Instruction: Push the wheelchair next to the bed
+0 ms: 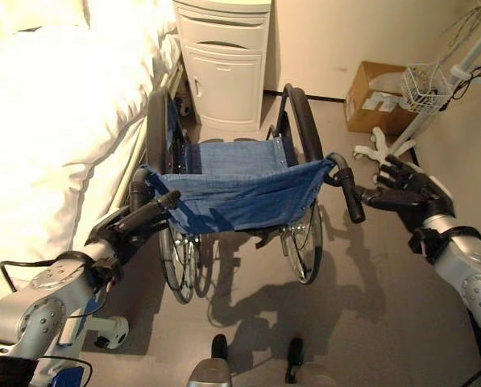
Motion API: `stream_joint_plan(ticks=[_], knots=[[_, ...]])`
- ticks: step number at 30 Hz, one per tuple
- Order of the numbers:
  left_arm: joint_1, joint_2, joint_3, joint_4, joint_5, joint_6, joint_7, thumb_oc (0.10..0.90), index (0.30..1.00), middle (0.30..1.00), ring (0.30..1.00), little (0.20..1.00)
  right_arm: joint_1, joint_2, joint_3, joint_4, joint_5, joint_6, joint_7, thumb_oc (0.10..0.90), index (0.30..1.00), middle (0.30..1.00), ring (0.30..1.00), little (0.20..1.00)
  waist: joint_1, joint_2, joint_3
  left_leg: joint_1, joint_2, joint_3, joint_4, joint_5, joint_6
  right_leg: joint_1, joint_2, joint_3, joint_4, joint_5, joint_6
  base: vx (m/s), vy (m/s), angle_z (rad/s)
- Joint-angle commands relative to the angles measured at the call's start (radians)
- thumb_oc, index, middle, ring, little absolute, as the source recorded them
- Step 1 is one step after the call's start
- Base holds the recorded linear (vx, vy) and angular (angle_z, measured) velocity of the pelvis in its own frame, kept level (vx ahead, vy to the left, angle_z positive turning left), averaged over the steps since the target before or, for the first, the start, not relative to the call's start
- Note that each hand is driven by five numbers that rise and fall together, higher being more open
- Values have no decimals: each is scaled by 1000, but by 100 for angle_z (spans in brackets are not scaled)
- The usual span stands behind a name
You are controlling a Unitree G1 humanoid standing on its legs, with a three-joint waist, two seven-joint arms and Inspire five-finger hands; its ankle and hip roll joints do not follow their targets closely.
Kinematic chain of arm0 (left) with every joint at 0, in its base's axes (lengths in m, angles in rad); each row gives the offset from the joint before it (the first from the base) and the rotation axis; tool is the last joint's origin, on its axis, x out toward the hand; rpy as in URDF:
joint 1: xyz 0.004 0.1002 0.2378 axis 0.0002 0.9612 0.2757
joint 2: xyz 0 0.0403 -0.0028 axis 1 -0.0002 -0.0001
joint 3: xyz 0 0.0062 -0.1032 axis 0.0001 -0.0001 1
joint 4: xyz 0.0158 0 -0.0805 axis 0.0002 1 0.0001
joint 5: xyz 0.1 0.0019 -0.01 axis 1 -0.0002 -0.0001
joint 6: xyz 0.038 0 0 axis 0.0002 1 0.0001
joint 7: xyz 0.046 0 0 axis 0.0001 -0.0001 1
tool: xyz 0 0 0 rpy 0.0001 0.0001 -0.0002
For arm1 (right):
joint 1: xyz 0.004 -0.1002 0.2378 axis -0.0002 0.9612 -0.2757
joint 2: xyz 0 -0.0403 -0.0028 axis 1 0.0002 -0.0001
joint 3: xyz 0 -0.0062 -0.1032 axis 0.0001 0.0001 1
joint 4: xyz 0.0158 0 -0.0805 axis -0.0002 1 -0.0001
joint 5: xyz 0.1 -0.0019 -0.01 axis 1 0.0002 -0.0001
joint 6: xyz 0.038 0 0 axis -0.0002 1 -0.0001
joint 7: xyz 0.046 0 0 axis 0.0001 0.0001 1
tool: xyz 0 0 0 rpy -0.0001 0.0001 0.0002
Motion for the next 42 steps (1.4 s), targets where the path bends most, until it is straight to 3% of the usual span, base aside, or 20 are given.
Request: stream_joint_plan(ticks=[1, 4, 10, 14, 19, 23, 27, 29, 30, 32, 33, 36, 38, 42], knots=[[-57, 97, 331, 124, 136, -265, 43, 800, 900, 900, 900, 900, 37, -126, -85, -30, -3, -132, -20, 800, 900, 900, 900, 900, 3, 69, -180, -41, 3, -74, -2, 10, -37, 41, 48, -71, 1, -38, -34, -25, 4, 5], [-11, 82, 374, 125, 98, -294, 14, 800, 900, 900, 900, 900, 66, -114, -127, -24, 3, -140, -21, 800, 900, 900, 900, 900, 7, 69, -184, -44, 5, -75, -2, 11, -39, 39, 46, -79, 1, -39, -33, -26, 1, 12], [28, 85, 438, 153, 233, -341, 78, 800, 900, 900, 900, 900, 79, -71, -136, -12, -20, -138, -42, 800, 900, 900, 900, 900, 20, 72, -186, -46, 8, -78, -2, 15, -44, 40, 44, -96, 1, -42, -34, -8, -2, 13], [55, 67, 453, 153, 240, -361, 75, 800, 900, 900, 900, 900, 95, -41, -135, 0, -20, -121, -87, 800, 900, 900, 900, 900, 25, 75, -180, -52, 10, -81, -2, 18, -47, 35, 43, -102, 1, -43, -35, -19, 7, 10], [133, -32, 436, 130, 272, -350, 71, 800, 900, 900, 900, 900, 187, 65, -158, 67, 59, -137, -132, 800, 900, 900, 900, 900, 31, 71, -162, -65, 11, -87, -2, 20, -45, 25, 41, -106, 1, -41, -33, -47, 2, 5], [237, -120, 449, 157, 402, -396, 168, 800, 900, 900, 900, 900, 313, 169, -220, 199, 101, -199, -202, 800, 900, 900, 900, 900, 30, 62, -156, -71, 10, -89, -2, 19, -42, 19, 40, -109, 1, -39, -28, -31, 2, 4], [293, -199, 470, 248, 357, -463, 216, 800, 900, 900, 900, 900, 378, 231, -236, 401, 58, -246, -177, 800, 900, 900, 900, 900, 37, 54, -157, -73, 8, -89, -2, 17, -45, 19, 37, -118, 1, -37, -22, -4, 9, 2], [275, -297, 431, 344, 211, -455, 192, 800, 900, 900, 900, 900, 389, 270, -223, 611, 41, -285, -169, 800, 900, 900, 900, 900, 50, 52, -156, -71, 5, -97, -2, 16, -46, 23, 33, -125, 1, -37, -20, -2, 14, 8], [258, -327, 410, 402, 208, -468, 167, 800, 900, 900, 900, 900, 383, 284, -222, 698, 34, -314, -133, 800, 900, 900, 900, 900, 52, 52, -155, -71, 4, -99, -2, 16, -48, 25, 32, -129, 1, -36, -19, -7, 4, 10], [207, -372, 352, 546, 132, -429, 159, 800, 900, 900, 900, 900, 352, 322, -198, 859, 65, -304, -151, 800, 900, 900, 900, 900, 58, 53, -152, -67, -1, -106, -2, 15, -48, 30, 30, -138, 1, -32, -17, 0, -1, 8], [177, -394, 328, 618, 90, -446, 150, 800, 900, 900, 900, 900, 332, 342, -195, 933, 70, -308, -140, 800, 900, 900, 900, 900, 60, 55, -152, -65, -4, -112, -2, 15, -47, 32, 29, -141, 1, -32, -17, 7, 5, 6], [125, -434, 285, 829, 83, -474, 118, 800, 900, 900, 900, 900, 294, 376, -179, 1106, 65, -301, -107, 800, 900, 900, 900, 900, 58, 66, -154, -61, -9, -117, -2, 11, -45, 36, 30, -142, 1, -32, -18, 3, 37, 12], [86, -474, 220, 951, 113, -493, 73, 800, 900, 900, 900, 900, 270, 403, -150, 1190, 50, -275, -114, 800, 900, 900, 900, 900, 53, 73, -158, -59, -13, -119, -2, 7, -42, 37, 31, -137, 1, -32, -20, -8, 51, 4], [18, -556, 67, 1098, 157, -572, 18, 800, 900, 900, 900, 900, 227, 445, -97, 1315, 10, -288, -89, 800, 900, 900, 900, 900, 40, 86, -162, -57, -16, -117, -2, 2, -36, 36, 34, -126, 1, -29, -23, -17, 37, 6]])
